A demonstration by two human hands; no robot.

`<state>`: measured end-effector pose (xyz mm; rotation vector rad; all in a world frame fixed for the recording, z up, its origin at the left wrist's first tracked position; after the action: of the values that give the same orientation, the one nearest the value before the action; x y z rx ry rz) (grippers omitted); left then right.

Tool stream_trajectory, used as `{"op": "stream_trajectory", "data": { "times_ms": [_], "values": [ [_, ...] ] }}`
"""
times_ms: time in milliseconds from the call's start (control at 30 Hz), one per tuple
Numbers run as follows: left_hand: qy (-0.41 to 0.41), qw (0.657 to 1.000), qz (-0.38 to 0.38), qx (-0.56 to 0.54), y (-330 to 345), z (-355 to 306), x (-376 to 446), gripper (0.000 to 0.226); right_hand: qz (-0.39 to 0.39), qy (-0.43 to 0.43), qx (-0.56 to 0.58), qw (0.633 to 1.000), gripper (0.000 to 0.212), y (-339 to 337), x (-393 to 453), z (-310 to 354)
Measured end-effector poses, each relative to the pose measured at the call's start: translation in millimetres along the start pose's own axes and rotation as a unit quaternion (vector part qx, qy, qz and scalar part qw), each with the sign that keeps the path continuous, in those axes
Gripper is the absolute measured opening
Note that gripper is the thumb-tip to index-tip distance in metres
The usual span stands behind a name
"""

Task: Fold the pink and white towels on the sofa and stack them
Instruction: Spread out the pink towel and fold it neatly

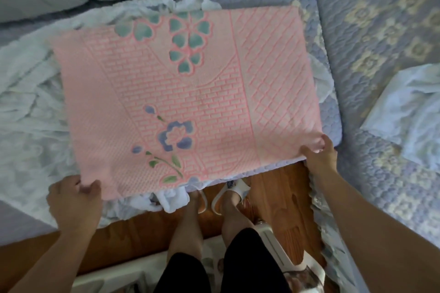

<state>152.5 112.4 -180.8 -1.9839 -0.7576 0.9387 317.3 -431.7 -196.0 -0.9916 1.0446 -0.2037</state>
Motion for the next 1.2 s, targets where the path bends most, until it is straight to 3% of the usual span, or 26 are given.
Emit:
{"op": "stream_trajectory", "data": {
  "times_ms": [67, 133, 233, 367, 433, 533, 667, 767, 833, 900, 967, 1000, 1067, 1200],
  "values": [
    [0.081, 0.995, -0.021, 0.049, -10.8, -8.8, -3.1, 0.015, 0.011, 0.007, -0.001, 1.000, 0.069, -5.1, 8.7, -5.7],
    [0.101, 0.995, -0.018, 0.014, -18.5, -26.0, -9.7, 0.012, 0.018, 0.019, 0.016, 1.000, 0.065, -11.0, 12.6, -6.1],
    [-0.005, 0.995, 0.045, -0.085, -21.2, -31.2, -12.4, 0.024, 0.028, 0.045, 0.047, 0.997, 0.050, -16.5, 19.8, -5.1],
    [-0.128, 0.976, 0.176, -0.001, -21.7, -4.3, -2.1, 0.062, 0.105, 0.053, 0.112, 0.987, 0.039, -12.1, 31.2, -5.5],
    [-0.183, 0.961, 0.207, -0.024, -23.4, 0.4, -1.3, 0.057, 0.114, 0.040, 0.115, 0.986, 0.018, -12.4, 36.5, -6.6],
    [-0.173, 0.965, 0.199, -0.010, -22.3, 2.7, 2.7, 0.036, 0.120, 0.020, 0.081, 0.989, 0.013, -17.5, 40.5, -8.8],
    [-0.154, 0.973, 0.151, 0.084, -20.3, -1.5, 4.8, 0.041, 0.107, -0.028, -0.095, 0.989, 0.046, -34.2, 41.7, -11.1],
    [-0.147, 0.981, 0.097, 0.082, -12.2, -6.4, -2.8, 0.036, 0.187, -0.074, -0.098, 0.975, 0.034, -43.2, 37.2, -7.6],
    [-0.060, 0.993, 0.020, 0.099, -4.0, -14.9, -13.2, 0.047, 0.225, -0.097, -0.110, 0.963, 0.028, -46.2, 33.2, -6.8],
    [0.157, 0.979, 0.026, 0.127, 13.5, -38.7, -34.9, 0.061, 0.218, -0.116, -0.140, 0.959, 0.032, -48.3, 37.5, -10.1],
    [0.374, 0.906, 0.143, 0.135, 44.8, -72.0, -69.1, 0.068, 0.172, -0.116, -0.158, 0.965, 0.042, -50.2, 49.5, -12.3],
    [0.438, 0.865, 0.204, 0.134, 61.7, -86.5, -86.7, 0.072, 0.142, -0.116, -0.173, 0.968, 0.045, -51.3, 56.6, -13.6],
    [0.450, 0.827, 0.292, 0.165, 93.7, -102.8, -110.1, 0.080, 0.087, -0.129, -0.204, 0.966, 0.042, -49.5, 69.1, -16.4],
    [0.362, 0.828, 0.332, 0.272, 137.1, -97.5, -113.2, 0.095, 0.006, -0.102, -0.219, 0.970, 0.021, -43.6, 66.3, -22.8]
  ]
}}
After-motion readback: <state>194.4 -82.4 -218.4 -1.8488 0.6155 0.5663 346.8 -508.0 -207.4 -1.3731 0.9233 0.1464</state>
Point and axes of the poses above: each hand's wrist, its own x-axis towards the middle knuckle, its own y-axis out of the palm, z = x × y, the point moved 2 cm from there along x, towards the middle knuckle, and after that the axes turned 15 degrees about -x, right-handed, at the moved point
